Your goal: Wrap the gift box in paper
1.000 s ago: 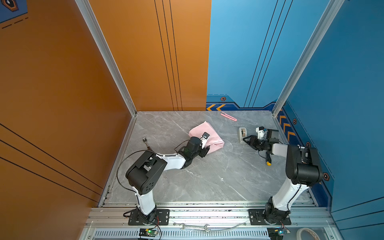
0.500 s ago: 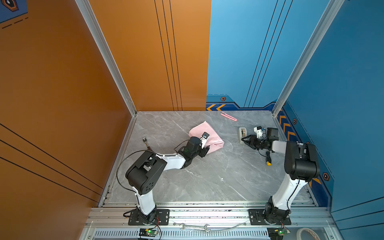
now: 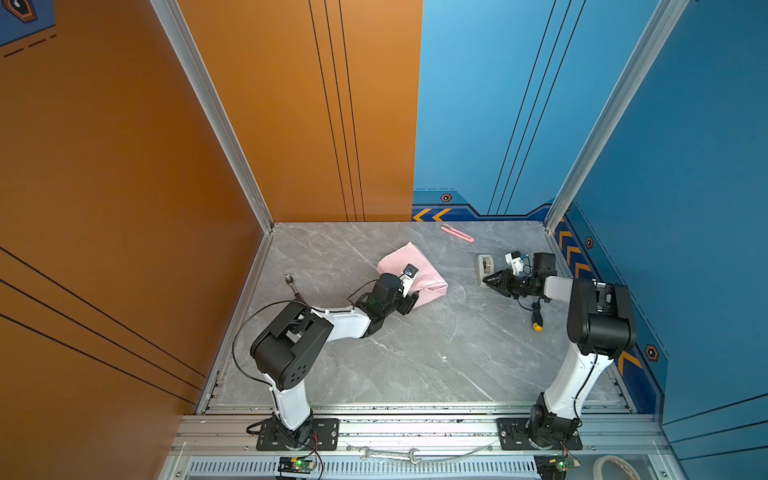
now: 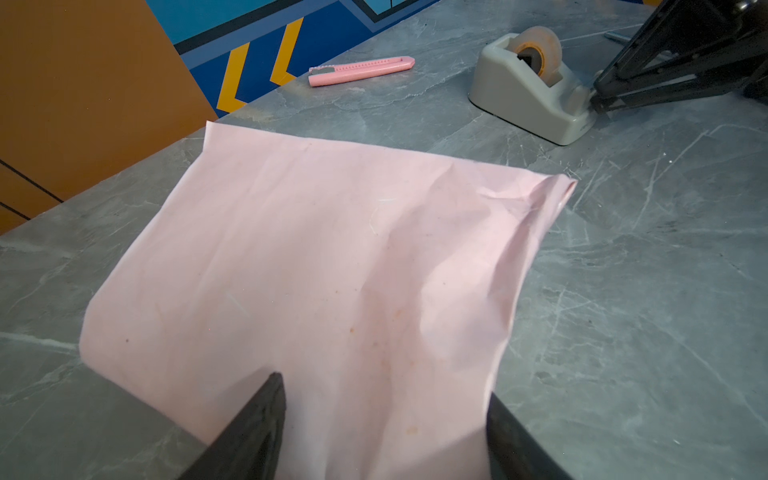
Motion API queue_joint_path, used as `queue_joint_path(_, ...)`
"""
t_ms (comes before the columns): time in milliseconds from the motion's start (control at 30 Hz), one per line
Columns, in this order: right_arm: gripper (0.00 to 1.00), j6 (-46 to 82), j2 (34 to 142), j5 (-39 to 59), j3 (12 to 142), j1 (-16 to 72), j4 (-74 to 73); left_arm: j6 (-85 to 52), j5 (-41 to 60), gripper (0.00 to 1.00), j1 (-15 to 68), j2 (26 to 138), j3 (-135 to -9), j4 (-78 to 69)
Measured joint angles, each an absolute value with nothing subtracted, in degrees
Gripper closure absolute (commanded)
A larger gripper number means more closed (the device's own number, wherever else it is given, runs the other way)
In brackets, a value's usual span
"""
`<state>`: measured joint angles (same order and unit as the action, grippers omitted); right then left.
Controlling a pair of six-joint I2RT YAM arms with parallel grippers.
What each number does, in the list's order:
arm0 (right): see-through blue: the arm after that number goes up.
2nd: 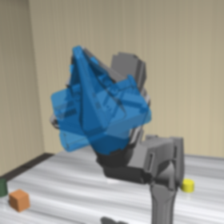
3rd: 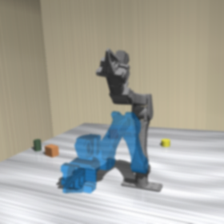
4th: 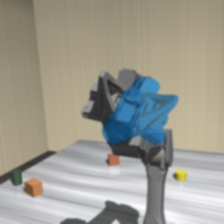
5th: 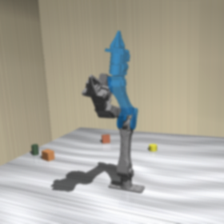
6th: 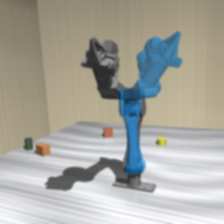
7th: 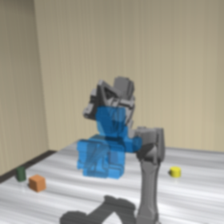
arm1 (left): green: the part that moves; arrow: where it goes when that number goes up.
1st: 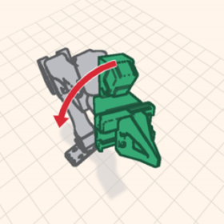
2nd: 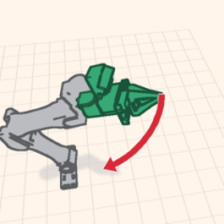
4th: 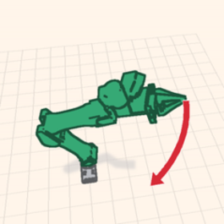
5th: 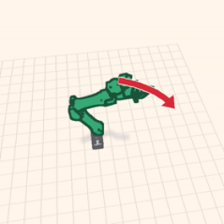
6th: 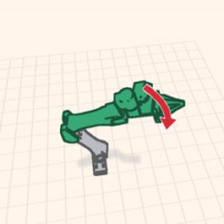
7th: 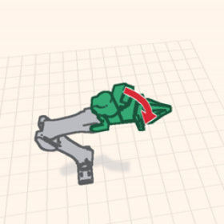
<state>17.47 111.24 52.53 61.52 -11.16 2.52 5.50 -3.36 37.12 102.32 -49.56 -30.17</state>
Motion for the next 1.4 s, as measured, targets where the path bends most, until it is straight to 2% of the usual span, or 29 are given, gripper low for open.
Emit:
queue_joint_path(333,0.99,16.71,112.36,52.66,62.08,-11.70,3.62,5.50,-3.36,0.33,37.12,102.32,-49.56,-30.17)
queue_joint_path(800,1.00,20.91,114.63,54.57,62.83,-13.52,4.91,5.50,-3.36,0.33,37.12,102.32,-49.56,-30.17)
queue_joint_path(1033,1.00,20.80,114.37,52.45,62.43,-13.28,5.96,5.50,-3.36,0.33,37.12,102.32,-49.56,-30.17)
queue_joint_path(1133,1.00,20.27,110.96,52.01,60.69,-12.71,6.09,5.50,-3.36,0.33,37.12,102.30,-49.56,-30.17)
queue_joint_path(1400,1.00,16.47,92.62,50.76,58.57,-8.91,3.55,5.50,-3.36,0.33,37.12,102.30,-49.56,-30.17)
